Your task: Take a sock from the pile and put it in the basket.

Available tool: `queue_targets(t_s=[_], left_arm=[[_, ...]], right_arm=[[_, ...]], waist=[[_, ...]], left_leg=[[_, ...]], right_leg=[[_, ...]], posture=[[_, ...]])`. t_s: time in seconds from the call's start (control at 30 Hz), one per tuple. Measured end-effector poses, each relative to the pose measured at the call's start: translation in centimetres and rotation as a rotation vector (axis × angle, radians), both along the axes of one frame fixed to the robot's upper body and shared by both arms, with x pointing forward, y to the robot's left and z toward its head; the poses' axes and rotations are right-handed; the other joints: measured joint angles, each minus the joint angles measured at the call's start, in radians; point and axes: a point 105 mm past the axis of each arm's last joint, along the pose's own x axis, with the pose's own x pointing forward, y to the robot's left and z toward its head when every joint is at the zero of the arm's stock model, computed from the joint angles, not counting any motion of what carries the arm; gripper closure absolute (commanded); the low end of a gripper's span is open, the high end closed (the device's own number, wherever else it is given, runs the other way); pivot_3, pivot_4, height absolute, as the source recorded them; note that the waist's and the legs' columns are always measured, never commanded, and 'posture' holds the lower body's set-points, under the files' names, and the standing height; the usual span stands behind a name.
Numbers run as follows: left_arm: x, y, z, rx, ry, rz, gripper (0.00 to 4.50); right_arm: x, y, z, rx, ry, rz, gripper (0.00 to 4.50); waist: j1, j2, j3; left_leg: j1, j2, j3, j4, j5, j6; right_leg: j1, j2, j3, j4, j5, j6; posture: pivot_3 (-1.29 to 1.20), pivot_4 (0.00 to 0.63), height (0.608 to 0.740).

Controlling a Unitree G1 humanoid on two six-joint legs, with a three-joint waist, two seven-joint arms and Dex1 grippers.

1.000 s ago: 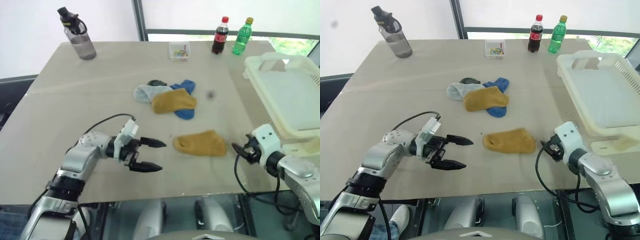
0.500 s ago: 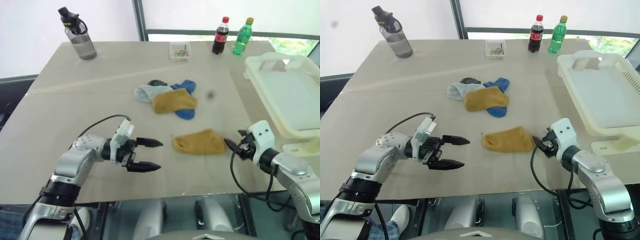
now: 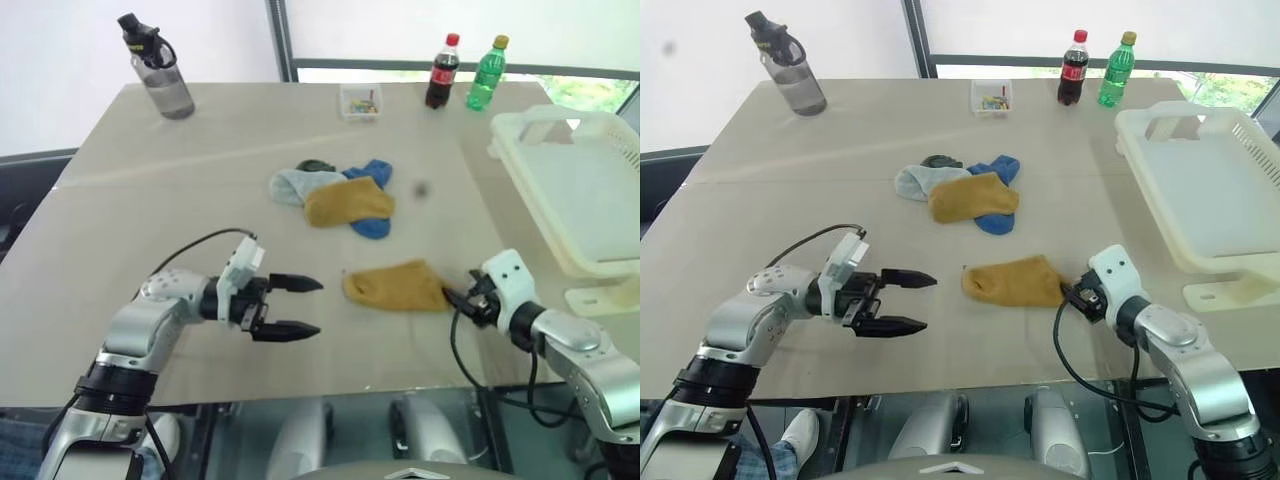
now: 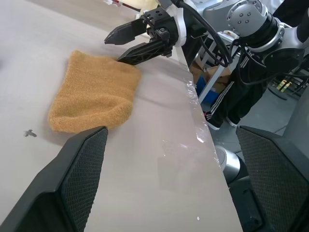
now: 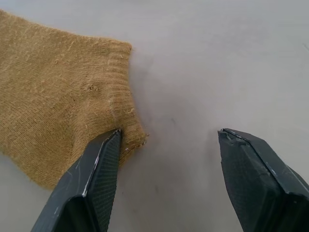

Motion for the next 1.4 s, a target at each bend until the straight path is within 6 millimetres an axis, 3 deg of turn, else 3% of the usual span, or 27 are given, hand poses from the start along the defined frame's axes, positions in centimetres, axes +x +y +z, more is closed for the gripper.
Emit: queue_targets(t_s=[0.27,0.6,0.8,1.0,1.23,1.3,1.4], left_arm=[[0.1,0.0,0.2,0.002,-0.006,-0.001,0.0],[0.4,1.0,1.0,0.023,-0.014,0.043,0.0],[1.7,2.4,2.3,0.025,-0.068,0.177,0.0],[2.6,3.4,3.5,0.003,-0.118,0.281,0.0],[3.0,5.0,4.7,0.008,-0.192,0.359,0.0],[3.1,5.3,4.9,0.007,-0.203,0.377,0.0],[3.1,5.6,5.2,0.005,-0.213,0.399,0.0]], right_arm=[[0.3,0.1,0.1,-0.022,-0.015,-0.009,1.25],[-1.0,0.3,3.3,0.186,-0.017,0.047,1.25],[-0.7,-0.2,4.0,0.148,-0.066,0.05,1.25],[1.3,1.4,5.0,0.135,-0.139,0.129,1.25],[6.2,3.5,5.7,0.092,-0.178,0.187,1.25],[8.4,5.3,6.0,0.08,-0.195,0.213,1.25],[10.0,6.5,5.5,0.094,-0.178,0.209,1.25]], waist=[[0.0,0.0,0.0],[0.0,0.0,0.0],[0.0,0.0,0.0],[-0.004,0.0,0.001],[-0.003,-0.001,0.002],[-0.009,-0.001,0.003],[-0.004,-0.001,0.004]], left_leg=[[0.0,0.0,0.0,0.0,0.0,0.0],[0.0,0.001,-0.001,0.0,0.0,0.0],[0.0,0.001,0.0,0.0,0.0,0.0],[0.001,0.001,0.001,0.0,0.0,0.0],[0.001,0.0,0.001,0.0,0.0,0.0],[0.001,0.0,0.001,-0.001,0.0,0.0],[0.0,0.0,0.001,-0.001,0.0,0.0]], right_leg=[[0.0,0.0,0.0,0.0,0.0,0.0],[0.0,0.0,0.0,0.0,0.0,0.0],[0.0,0.0,0.0,0.0,-0.001,0.002],[0.0,0.0,0.0,0.0,0.0,0.0],[0.0,0.0,0.0,0.0,0.0,0.0],[0.0,0.0,0.001,0.0,0.001,-0.001],[-0.001,0.0,-0.001,0.0,0.001,-0.001]], posture=[[0.0,0.15,0.74],[0.0,0.15,0.74],[0.0,0.15,0.74],[0.0,0.15,0.74],[0.0,0.15,0.74],[0.0,0.15,0.74],[0.0,0.15,0.74]])
